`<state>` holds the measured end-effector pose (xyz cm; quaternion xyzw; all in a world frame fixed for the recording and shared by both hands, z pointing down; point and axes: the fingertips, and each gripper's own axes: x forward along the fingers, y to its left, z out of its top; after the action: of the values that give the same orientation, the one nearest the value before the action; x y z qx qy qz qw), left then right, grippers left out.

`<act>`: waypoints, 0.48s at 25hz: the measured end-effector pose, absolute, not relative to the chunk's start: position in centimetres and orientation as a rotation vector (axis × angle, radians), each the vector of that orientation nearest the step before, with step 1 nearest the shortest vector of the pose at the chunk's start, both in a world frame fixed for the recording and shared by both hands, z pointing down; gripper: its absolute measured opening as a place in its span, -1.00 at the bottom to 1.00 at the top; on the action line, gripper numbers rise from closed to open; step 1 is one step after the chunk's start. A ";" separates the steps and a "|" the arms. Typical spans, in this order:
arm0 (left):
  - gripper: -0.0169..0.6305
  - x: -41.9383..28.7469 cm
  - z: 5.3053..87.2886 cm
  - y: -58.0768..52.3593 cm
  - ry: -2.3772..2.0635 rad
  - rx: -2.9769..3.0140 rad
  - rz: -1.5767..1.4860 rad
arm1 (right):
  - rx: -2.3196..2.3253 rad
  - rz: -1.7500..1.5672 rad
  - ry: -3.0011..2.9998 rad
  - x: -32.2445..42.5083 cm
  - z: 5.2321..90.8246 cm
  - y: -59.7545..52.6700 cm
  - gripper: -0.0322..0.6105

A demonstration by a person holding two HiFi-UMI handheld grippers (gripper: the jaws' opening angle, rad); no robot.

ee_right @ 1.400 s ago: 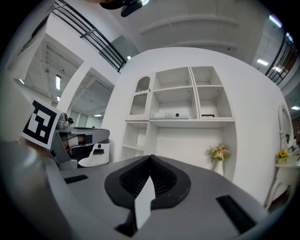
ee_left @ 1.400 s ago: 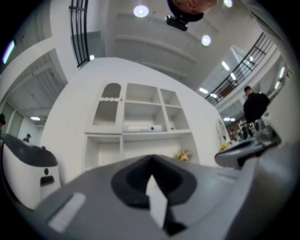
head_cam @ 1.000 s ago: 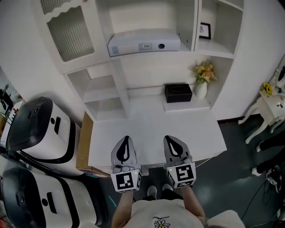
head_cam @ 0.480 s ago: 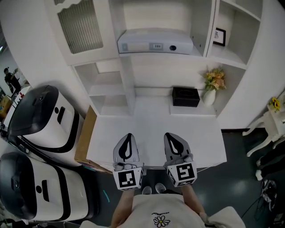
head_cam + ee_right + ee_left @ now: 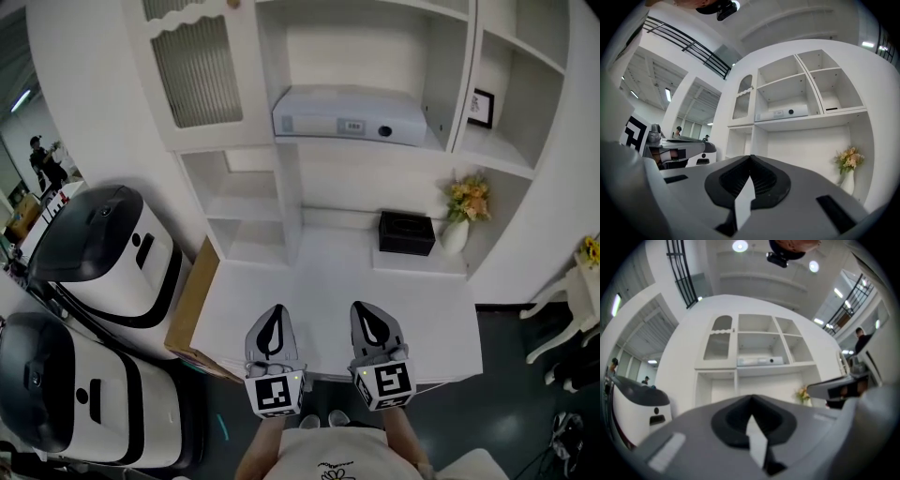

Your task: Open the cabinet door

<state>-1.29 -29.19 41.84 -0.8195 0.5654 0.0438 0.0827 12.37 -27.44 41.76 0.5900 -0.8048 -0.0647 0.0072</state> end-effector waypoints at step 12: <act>-0.92 -4.9 39.9 -29.4 1.804 -2.310 0.127 | 1.663 -0.263 -2.652 7.7 40.1 -30.1 -0.90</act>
<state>-4.88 -29.37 39.88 -0.7832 0.6115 0.0432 0.1036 7.71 -30.10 40.11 0.5294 -0.8442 -0.0839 -0.0002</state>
